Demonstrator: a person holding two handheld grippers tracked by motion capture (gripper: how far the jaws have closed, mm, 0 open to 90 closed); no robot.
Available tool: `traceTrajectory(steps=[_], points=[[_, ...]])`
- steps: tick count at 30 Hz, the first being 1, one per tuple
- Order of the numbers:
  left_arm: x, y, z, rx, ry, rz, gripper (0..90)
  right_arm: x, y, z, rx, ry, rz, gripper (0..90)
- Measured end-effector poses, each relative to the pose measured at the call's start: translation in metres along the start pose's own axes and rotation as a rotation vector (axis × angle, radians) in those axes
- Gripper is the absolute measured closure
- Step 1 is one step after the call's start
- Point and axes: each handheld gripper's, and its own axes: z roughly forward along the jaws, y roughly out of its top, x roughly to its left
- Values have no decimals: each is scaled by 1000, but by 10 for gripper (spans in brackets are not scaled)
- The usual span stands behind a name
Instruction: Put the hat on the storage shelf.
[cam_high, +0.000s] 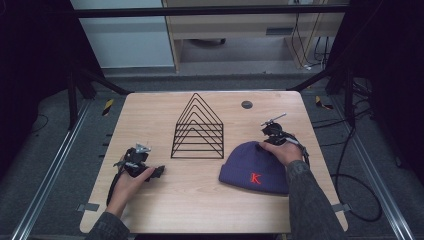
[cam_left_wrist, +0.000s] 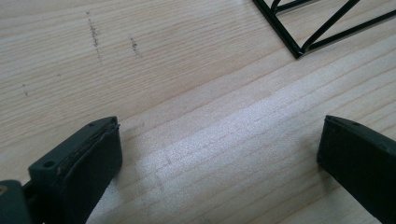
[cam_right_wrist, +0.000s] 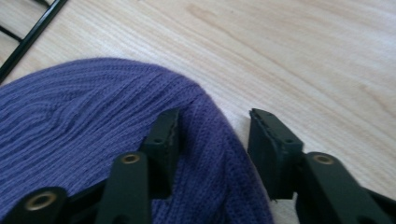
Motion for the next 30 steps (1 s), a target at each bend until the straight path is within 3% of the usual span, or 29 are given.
traceTrajectory(steps=[8,16,20,21,24,25,26,29,30], points=[[0,0,0,-1,0,0,0,3,0,1,10,32,-18,758],[0,0,0,-4,-3,4,0,11,1,-14,-32,22,-42,810],[0,0,0,-7,-8,9,0,20,0,-37,-101,35,-85,812],[0,0,0,-7,-10,7,0,27,-2,-51,-136,47,-107,813],[0,0,-1,-5,-19,12,2,33,-4,-63,-175,60,-128,814],[0,1,-2,-15,-22,10,41,40,-7,-79,-215,72,-155,815],[0,1,-2,-15,-22,10,48,40,-7,-79,-215,72,-155,815],[0,3,-6,-59,-33,-11,50,50,-13,-106,-292,96,-175,816],[1,3,-8,-67,-31,-8,50,50,-13,-106,-292,96,-175,816]])
